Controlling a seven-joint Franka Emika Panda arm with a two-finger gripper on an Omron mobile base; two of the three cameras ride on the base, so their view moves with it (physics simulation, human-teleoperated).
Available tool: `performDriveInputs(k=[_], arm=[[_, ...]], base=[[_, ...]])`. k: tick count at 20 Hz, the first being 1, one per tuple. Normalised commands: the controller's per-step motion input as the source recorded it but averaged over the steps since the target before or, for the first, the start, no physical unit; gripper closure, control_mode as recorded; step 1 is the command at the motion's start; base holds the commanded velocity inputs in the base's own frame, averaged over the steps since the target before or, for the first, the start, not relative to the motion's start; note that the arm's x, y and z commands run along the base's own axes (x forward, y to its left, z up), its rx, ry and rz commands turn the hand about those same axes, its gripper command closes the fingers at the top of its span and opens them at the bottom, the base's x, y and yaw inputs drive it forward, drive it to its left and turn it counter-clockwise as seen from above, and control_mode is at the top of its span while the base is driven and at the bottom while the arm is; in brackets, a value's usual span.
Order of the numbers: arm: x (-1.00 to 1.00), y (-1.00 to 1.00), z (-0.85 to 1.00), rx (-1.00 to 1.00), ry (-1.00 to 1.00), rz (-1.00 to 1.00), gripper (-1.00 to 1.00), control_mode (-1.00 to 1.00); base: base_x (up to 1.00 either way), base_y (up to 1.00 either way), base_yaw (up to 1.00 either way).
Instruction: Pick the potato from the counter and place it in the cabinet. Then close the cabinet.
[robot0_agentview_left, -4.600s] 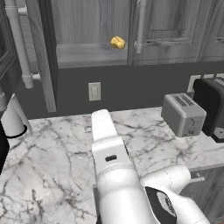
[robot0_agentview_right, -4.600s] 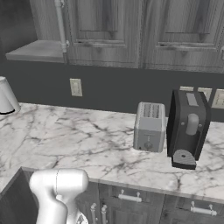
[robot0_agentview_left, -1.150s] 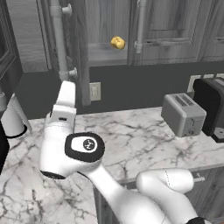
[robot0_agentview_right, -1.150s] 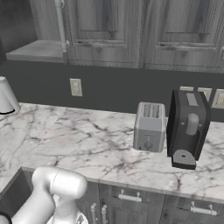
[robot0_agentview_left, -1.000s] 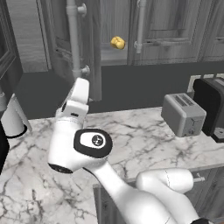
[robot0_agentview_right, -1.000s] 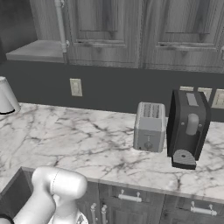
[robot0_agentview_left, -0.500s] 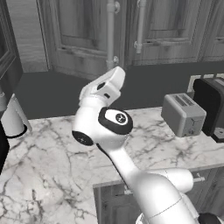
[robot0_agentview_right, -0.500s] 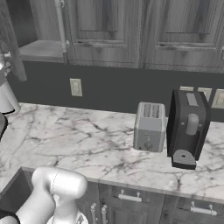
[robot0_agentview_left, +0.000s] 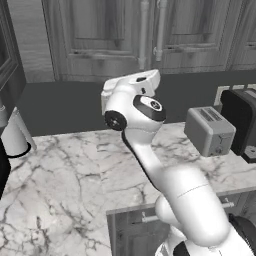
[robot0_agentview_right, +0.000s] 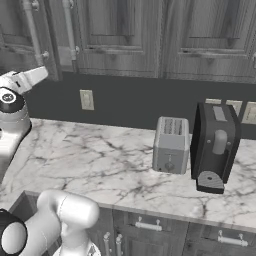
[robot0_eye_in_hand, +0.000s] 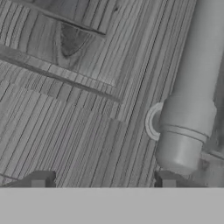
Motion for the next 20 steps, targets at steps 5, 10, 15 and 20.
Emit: performDriveInputs(k=[5,10,15,20], arm=[[1.0,-1.0,0.15,0.42,0.0,0.17,-1.0,-1.0],[1.0,-1.0,0.18,0.42,0.0,0.18,-1.0,-1.0],[1.0,-0.95,0.06,0.37,0.0,0.19,-1.0,-1.0],[1.0,-0.77,0.01,0.31,0.0,0.14,-1.0,-1.0]], base=[[0.0,0.0,0.0],[0.0,0.0,0.0],[0.0,0.0,0.0],[0.0,0.0,0.0]])
